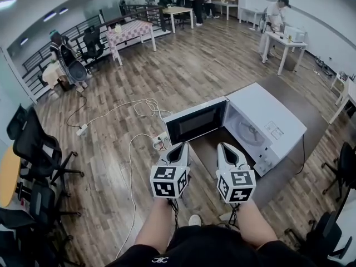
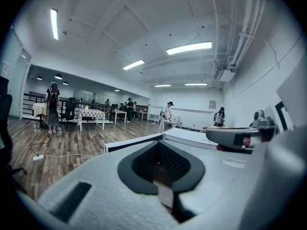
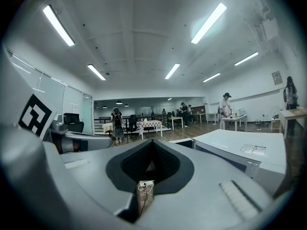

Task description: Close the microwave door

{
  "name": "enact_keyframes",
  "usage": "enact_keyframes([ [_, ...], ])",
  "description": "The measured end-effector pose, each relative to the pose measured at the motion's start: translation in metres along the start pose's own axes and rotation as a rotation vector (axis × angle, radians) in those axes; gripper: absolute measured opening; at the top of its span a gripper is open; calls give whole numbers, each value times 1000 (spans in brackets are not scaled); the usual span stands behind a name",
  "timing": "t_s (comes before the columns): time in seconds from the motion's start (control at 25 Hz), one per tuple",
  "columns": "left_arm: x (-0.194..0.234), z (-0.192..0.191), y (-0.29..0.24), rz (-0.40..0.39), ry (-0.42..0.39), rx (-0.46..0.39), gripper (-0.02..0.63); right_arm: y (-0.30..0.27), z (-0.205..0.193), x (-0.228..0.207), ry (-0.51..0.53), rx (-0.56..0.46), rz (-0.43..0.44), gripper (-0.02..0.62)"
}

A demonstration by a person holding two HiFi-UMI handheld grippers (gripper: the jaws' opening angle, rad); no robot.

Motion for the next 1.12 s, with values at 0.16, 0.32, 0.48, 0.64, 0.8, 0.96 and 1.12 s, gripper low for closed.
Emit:
enact_keyframes([
  [0.16,24,2,-21,-1,-1,15,9,-21,-1,-7,-1,10,-25,9],
  [0.32,42,-1,-37,5,-11,43,9,-32,-6,-17,-13,31,-43,9],
  [0.48,51,-8,-49,22,-19,64,9,-40,-14,-31,-16,58,-48,9],
  [0.64,61,-14,-57,33,-62,90,9,-41,-15,-43,-21,62,-52,9],
  [0.8,78,-21,-65,32,-88,121,8,-45,-23,-50,-38,84,-57,9],
  [0.96,110,-29,-69,73,-126,154,8,-47,-30,-50,-43,96,-60,9],
  [1.12,147,-37,-76,40,-174,183,62,-50,-38,-50,-41,109,-74,9],
])
Point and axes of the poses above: the fingertips, and each gripper's own axes: y backward along the fingers, x to its left, z out of its top, the point moved 4 cm from there along y, backward along the fingers, and after that the axes turned 6 degrees about y, right-handed, at the moved point
